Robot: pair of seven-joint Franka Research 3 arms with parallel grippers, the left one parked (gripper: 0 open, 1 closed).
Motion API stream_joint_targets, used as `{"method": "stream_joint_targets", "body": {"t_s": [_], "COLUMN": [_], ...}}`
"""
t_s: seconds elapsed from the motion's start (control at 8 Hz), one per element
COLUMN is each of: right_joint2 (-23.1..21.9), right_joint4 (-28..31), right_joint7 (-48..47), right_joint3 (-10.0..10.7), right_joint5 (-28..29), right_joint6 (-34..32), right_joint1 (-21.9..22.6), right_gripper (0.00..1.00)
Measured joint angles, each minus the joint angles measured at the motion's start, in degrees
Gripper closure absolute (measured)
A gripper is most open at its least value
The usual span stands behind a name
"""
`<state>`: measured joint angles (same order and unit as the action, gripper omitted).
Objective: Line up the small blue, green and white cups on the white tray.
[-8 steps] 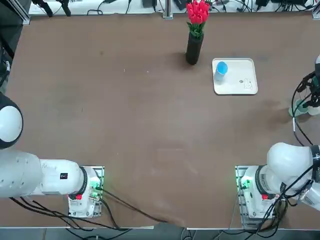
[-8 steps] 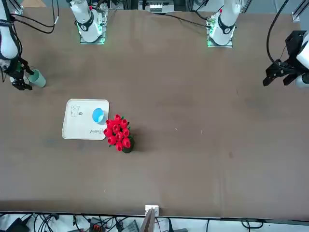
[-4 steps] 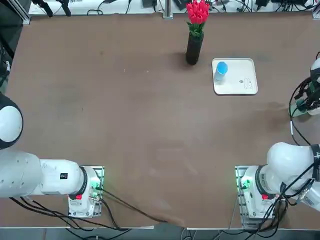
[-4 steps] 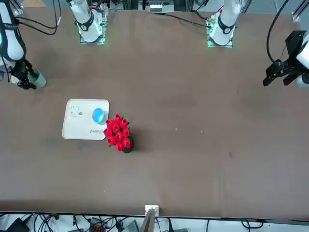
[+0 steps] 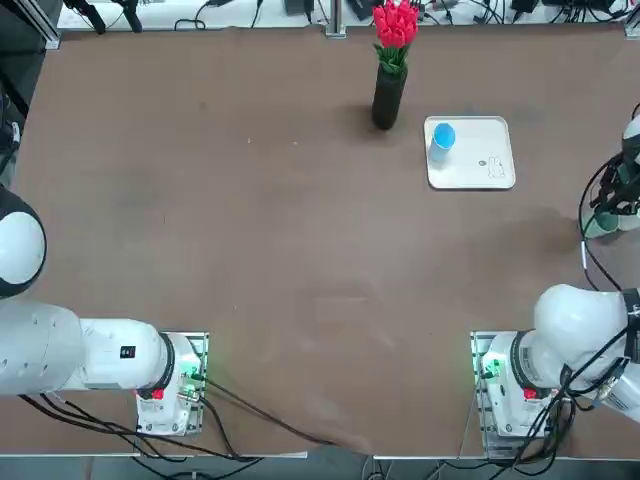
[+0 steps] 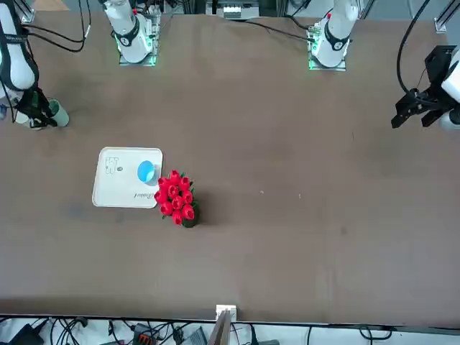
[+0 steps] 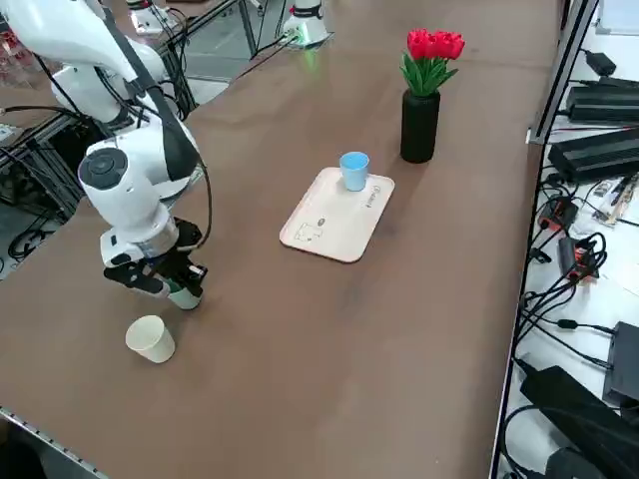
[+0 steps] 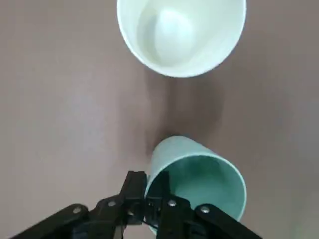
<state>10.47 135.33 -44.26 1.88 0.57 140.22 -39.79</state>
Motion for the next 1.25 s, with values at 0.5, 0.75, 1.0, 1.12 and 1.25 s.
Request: {"method": "stream_joint_targets", "body": {"t_s": [0.5,0.75,1.0,1.12,1.25], "right_joint2": [-2.49,-1.05,1.99,3.93,5.94], "right_joint4": [-10.11,-18.09,-22.3,-23.98,-25.2], "right_joint7": [-0.69,-4.7,-12.28,-17.96,-23.35], "right_joint3": [-4.21,-6.1,-6.51,-6.57,-6.61], "right_joint5": [2.16,5.82,7.41,7.54,7.57], "right_joint6": [-15.62,-20.85,-21.15,-20.91,-19.91], "right_joint1": [3.32,10.97,19.86,24.15,27.84], "right_gripper": [0.97,0.97,0.97,0.97,0.97]}}
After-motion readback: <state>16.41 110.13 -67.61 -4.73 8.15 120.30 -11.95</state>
